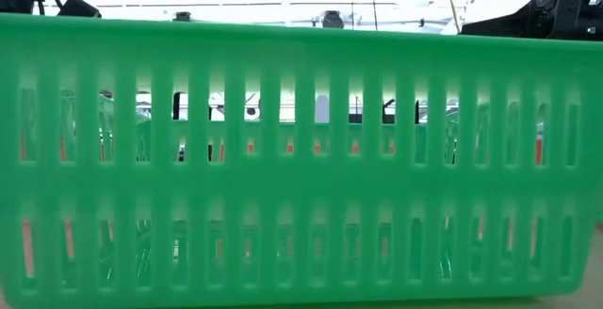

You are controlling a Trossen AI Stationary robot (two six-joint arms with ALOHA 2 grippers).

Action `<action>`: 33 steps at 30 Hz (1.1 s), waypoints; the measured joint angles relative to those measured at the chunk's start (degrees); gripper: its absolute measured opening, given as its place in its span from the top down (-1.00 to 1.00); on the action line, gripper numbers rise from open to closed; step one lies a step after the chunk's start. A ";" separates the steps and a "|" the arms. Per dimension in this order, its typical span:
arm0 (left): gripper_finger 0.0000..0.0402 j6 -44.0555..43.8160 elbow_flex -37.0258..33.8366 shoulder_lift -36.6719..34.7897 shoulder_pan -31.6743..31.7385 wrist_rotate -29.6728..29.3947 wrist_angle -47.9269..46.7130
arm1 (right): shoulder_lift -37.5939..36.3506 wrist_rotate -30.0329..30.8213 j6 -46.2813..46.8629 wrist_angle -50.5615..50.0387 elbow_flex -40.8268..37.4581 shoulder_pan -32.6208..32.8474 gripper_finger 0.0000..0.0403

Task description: Stack baskets on shelf by color

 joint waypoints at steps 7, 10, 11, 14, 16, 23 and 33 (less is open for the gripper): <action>0.52 0.01 0.00 0.00 -0.01 -0.01 -0.01 | 0.00 0.00 -0.01 -0.01 0.00 0.00 0.23; 0.52 0.00 -0.01 0.02 -0.01 -0.02 0.00 | 0.00 0.00 -0.02 0.00 0.00 0.00 0.23; 0.52 0.00 -0.01 0.02 0.00 -0.02 0.00 | -0.02 0.00 -0.02 -0.02 0.01 0.00 0.23; 0.52 0.00 -0.01 0.00 -0.02 -0.02 0.00 | -0.01 0.00 0.00 -0.01 0.01 -0.02 0.23; 0.52 0.00 -0.01 0.01 -0.01 -0.02 0.00 | 0.00 0.00 0.00 -0.02 0.00 -0.01 0.23; 0.52 -0.03 -0.05 0.02 -0.02 -0.01 0.95 | 0.00 0.00 0.00 1.92 0.00 -0.01 0.23; 0.52 4.35 -0.03 0.00 0.02 -0.05 6.57 | 0.02 -0.15 12.94 16.23 -0.03 0.10 0.23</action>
